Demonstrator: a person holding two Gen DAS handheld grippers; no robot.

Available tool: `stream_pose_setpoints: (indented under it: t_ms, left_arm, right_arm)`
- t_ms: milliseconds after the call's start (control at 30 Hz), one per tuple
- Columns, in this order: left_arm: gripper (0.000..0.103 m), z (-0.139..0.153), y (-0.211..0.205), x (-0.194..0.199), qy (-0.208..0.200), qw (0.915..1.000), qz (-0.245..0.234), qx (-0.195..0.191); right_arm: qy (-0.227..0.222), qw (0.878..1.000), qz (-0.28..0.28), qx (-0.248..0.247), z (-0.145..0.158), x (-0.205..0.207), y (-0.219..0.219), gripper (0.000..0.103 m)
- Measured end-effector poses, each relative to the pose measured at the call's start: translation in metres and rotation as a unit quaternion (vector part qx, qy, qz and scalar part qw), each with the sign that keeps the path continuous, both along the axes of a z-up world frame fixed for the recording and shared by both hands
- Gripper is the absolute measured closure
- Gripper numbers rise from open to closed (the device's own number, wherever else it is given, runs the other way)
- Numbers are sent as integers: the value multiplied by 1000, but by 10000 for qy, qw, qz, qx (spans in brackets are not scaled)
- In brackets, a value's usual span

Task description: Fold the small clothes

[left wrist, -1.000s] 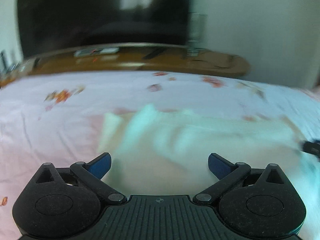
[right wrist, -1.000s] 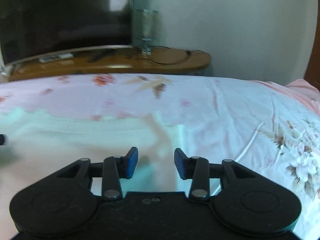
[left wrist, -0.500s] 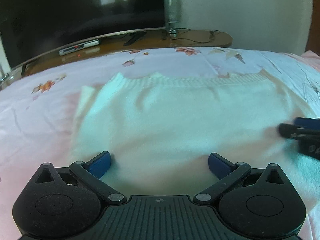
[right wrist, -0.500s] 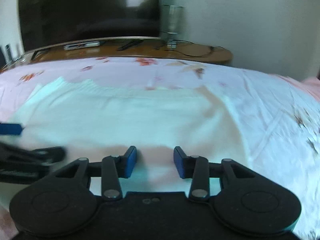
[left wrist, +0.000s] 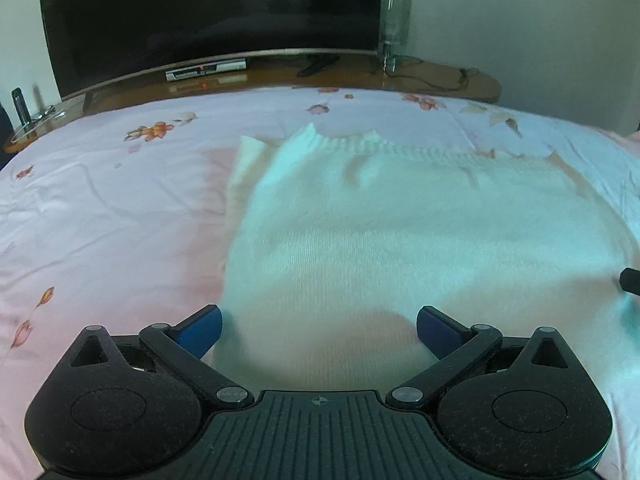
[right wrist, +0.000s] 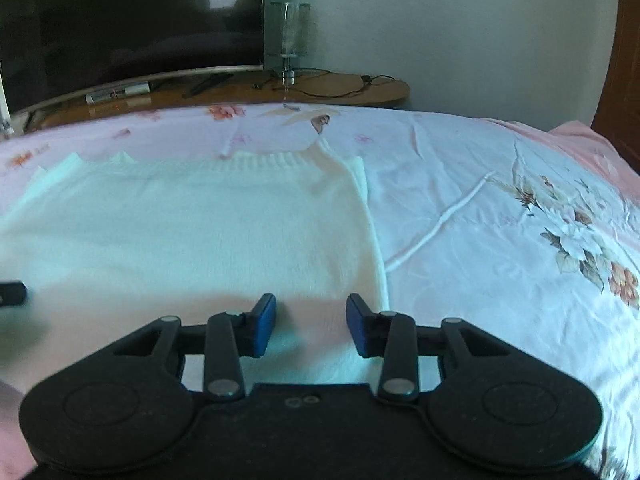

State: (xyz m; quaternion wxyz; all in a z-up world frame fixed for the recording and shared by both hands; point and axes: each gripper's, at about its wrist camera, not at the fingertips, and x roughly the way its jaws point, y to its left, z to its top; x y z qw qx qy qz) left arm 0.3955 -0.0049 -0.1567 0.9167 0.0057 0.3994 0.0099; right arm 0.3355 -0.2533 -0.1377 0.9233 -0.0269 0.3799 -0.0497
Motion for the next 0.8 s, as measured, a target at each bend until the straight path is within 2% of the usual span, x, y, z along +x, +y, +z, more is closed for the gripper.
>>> stream_pose_setpoints:
  t_ms: [433, 800]
  left_arm:
    - [0, 21, -24, -37, -255, 9990, -365, -62]
    - [0, 14, -38, -43, -179, 9987, -454, -165]
  right_arm:
    - [-179, 9978, 582, 272, 22, -39, 45, 63]
    - [-71, 9970, 704, 326, 15, -46, 56, 63]
